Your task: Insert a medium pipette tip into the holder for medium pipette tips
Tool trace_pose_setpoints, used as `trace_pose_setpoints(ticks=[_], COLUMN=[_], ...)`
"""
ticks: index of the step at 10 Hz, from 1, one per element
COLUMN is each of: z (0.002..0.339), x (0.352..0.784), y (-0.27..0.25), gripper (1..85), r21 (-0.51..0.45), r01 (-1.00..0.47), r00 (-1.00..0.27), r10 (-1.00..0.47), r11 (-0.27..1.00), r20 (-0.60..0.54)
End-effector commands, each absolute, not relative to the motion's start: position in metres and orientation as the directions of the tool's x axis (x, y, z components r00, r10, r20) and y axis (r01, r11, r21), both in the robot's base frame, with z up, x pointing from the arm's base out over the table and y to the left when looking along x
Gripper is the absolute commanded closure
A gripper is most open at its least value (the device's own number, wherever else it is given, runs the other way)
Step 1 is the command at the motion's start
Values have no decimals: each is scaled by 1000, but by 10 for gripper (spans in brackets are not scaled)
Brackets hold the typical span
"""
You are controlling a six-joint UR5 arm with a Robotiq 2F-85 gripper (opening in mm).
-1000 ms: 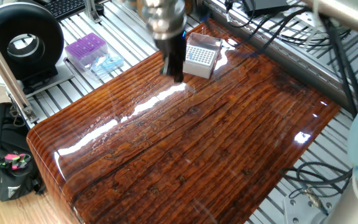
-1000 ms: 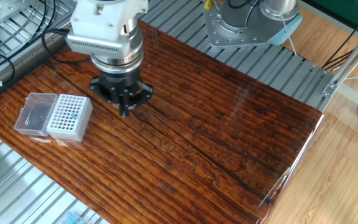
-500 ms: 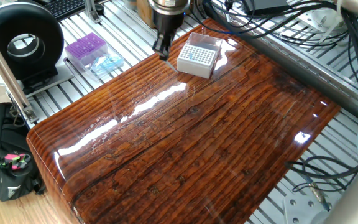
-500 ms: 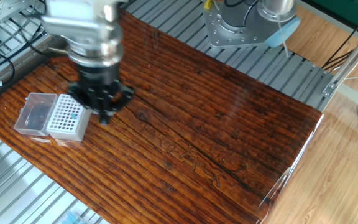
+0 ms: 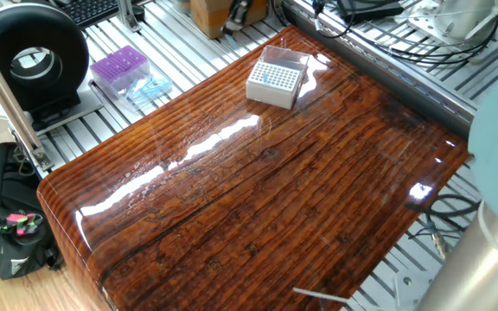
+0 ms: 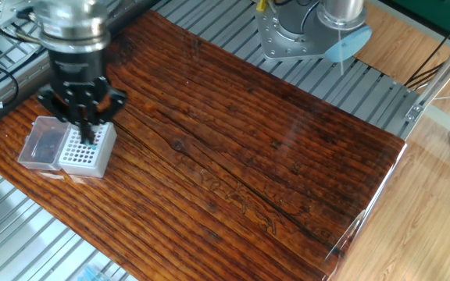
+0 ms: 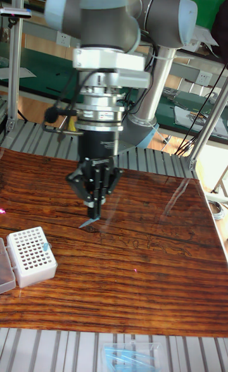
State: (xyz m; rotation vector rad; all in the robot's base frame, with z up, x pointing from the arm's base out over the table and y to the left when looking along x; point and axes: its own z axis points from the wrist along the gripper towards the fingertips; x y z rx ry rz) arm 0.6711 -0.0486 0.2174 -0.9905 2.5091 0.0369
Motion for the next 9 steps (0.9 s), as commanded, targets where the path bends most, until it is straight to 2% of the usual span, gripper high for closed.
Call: trace_pose_setpoints(ticks=[1,4,7,9], z=[212,194,195,192], x=[673,676,685,689], y=[-85,-98,-93,-108], gripper=[847,847,847,847], r21=[-169,-145,-87,-117], r01=[-687,-682,-623,-588], r00=[-585,-574,-617,-647], r10=[-676,-648,-557,-552], r11=[707,716,777,801], r20=[-449,-501,-556,-527])
